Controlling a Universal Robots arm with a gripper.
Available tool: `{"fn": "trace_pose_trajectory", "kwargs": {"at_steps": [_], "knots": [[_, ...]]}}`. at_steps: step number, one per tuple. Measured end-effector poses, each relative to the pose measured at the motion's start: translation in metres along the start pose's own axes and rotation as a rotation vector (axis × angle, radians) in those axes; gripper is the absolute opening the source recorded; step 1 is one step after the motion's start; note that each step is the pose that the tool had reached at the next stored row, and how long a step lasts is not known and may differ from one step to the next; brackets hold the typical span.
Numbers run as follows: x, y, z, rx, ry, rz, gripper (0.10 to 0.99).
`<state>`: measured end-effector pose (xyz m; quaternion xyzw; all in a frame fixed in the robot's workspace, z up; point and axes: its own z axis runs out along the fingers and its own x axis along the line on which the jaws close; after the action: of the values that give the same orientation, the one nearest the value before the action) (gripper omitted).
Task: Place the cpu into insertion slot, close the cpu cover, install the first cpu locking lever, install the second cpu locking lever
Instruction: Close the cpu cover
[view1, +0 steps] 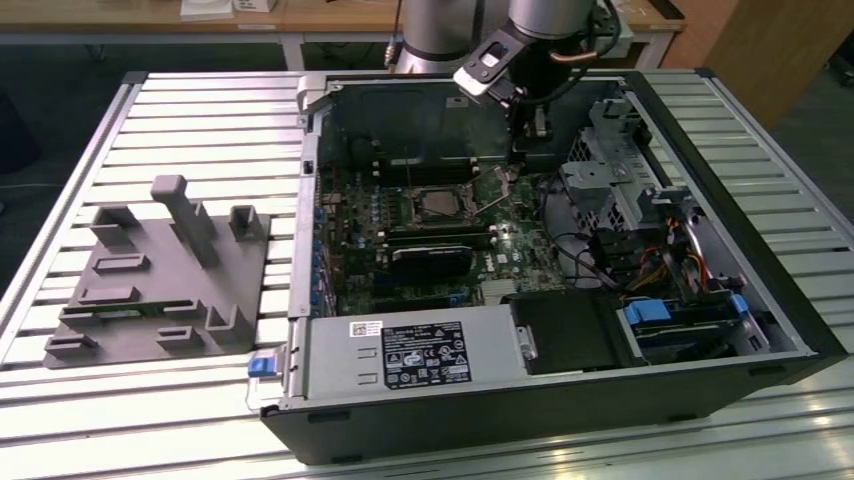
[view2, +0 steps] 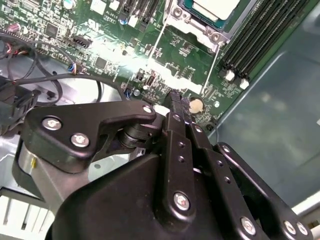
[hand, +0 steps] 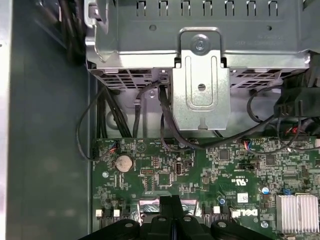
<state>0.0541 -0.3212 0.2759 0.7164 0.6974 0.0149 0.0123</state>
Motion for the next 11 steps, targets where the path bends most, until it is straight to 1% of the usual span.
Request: {"fn": "trace_pose_trajectory", "kwargs": {"at_steps": [3, 11], "knots": [[0.0000, 0.0013, 0.0047, 0.001, -0.0002, 0.000, 0.106], [0.0002, 0.0093, 0.0160, 0.005, -0.0002, 0.000, 0.106]]}}
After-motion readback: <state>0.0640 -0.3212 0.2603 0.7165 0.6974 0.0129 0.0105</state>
